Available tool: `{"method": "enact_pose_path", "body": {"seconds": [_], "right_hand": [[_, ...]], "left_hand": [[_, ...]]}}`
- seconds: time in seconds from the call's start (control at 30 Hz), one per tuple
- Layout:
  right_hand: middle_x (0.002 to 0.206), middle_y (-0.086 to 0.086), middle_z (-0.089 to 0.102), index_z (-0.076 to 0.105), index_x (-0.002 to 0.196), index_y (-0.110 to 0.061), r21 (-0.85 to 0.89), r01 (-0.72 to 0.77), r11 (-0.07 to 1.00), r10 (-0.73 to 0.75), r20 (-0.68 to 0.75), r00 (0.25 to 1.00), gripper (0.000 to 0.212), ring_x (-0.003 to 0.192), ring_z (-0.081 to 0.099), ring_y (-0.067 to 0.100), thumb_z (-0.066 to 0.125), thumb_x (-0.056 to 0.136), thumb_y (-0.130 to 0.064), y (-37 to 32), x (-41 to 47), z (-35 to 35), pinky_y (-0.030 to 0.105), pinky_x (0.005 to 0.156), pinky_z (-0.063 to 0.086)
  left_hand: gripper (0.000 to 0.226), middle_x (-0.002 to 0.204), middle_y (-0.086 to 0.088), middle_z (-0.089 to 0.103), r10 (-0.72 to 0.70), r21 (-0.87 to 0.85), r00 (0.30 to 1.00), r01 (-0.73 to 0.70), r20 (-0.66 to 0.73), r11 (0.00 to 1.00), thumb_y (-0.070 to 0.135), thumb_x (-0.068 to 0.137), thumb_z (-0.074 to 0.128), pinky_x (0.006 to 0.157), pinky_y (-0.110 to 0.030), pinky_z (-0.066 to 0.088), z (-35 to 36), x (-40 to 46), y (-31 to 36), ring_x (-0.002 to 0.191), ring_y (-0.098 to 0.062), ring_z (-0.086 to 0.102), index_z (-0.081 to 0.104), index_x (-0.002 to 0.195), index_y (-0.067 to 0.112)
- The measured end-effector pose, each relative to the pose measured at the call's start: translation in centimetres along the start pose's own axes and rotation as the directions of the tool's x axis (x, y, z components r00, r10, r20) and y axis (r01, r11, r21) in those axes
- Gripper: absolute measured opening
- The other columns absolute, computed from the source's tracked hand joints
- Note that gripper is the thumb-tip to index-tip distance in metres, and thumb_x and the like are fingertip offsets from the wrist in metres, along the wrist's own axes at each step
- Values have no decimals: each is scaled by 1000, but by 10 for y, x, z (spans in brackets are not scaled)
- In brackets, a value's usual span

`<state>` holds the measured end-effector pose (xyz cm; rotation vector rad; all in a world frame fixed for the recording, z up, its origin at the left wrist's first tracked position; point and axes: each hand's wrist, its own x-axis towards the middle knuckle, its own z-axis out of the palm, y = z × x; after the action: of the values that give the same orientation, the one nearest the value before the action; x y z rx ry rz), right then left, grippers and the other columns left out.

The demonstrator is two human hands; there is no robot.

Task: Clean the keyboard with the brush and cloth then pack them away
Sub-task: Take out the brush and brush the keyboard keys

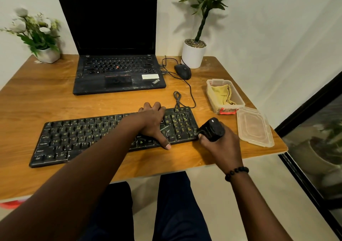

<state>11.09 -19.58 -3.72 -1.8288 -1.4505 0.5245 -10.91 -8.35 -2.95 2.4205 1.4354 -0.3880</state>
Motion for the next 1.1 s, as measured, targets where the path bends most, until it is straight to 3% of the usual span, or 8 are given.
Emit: {"method": "enact_pose_path", "body": {"seconds": [0.17, 0.27, 0.37, 0.47, 0.53, 0.73, 0.87, 1.1], "right_hand": [[83, -13, 62, 59, 86, -30, 211, -100, 972, 143, -201, 969, 26, 81, 61, 2, 80, 73, -25, -2, -26, 15, 7, 59, 40], [81, -14, 64, 61, 85, -30, 214, -73, 974, 95, -95, 991, 22, 78, 61, -3, 81, 73, -28, -5, -35, 25, 6, 59, 43], [84, -13, 64, 61, 88, -29, 215, -72, 974, 101, -129, 986, 24, 79, 59, -2, 81, 73, -28, -10, -27, 20, 11, 64, 43], [89, -12, 66, 64, 97, -25, 184, -141, 973, 123, 108, 987, 30, 85, 60, 2, 80, 73, -31, -7, -12, 9, 16, 69, 47], [94, -7, 69, 66, 104, -21, 218, -146, 965, 115, 150, 982, 36, 90, 63, 7, 80, 73, -31, -3, -2, 1, 22, 76, 51], [99, -3, 65, 62, 110, -17, -96, 77, 992, -73, 50, 996, 40, 89, 58, 8, 78, 75, -28, 4, 35, -13, 9, 64, 39], [92, -7, 65, 64, 107, -16, -106, 159, 982, -134, 212, 968, 34, 80, 57, 1, 77, 77, -25, -4, 51, -16, 5, 56, 38], [95, -3, 67, 64, 111, -17, -178, 194, 965, -141, 272, 952, 41, 88, 60, 11, 78, 75, -29, -4, 76, -14, 12, 63, 41]], "left_hand": [[144, 154, -6, 16, 2, 3, 1000, -2, -2, 1000, 83, 49, 74, 113, -55, 31, 0, 1, -1, 138, -34, 20, 8, 157, 15], [144, 155, -5, 16, 3, 8, 1000, -3, -6, 1000, 83, 49, 74, 113, -54, 31, 0, 0, 0, 138, -34, 20, 8, 157, 15], [143, 155, -5, 16, 7, 2, 1000, -7, -6, 1000, 83, 50, 74, 113, -54, 30, 0, 0, -1, 138, -34, 19, 8, 157, 15], [144, 155, -4, 15, -1, -9, 1000, 1, -2, 1000, 83, 49, 74, 114, -55, 30, 1, 0, -1, 139, -34, 18, 8, 157, 16], [145, 155, -3, 14, -4, -18, 1000, 4, 3, 1000, 83, 49, 75, 114, -55, 30, 2, 1, -2, 139, -34, 17, 6, 157, 17], [146, 156, -3, 13, 0, -26, 1000, 1, 6, 1000, 83, 48, 75, 114, -55, 29, 2, 1, -3, 139, -33, 17, 6, 158, 17], [145, 155, -3, 15, -4, -25, 1000, 4, 4, 1000, 84, 46, 74, 113, -56, 31, 3, 1, -3, 139, -33, 18, 8, 157, 18], [145, 156, -2, 12, -9, -31, 1000, 9, 15, 999, 83, 48, 75, 115, -54, 27, 2, 0, -2, 140, -33, 15, 5, 158, 18]]}}
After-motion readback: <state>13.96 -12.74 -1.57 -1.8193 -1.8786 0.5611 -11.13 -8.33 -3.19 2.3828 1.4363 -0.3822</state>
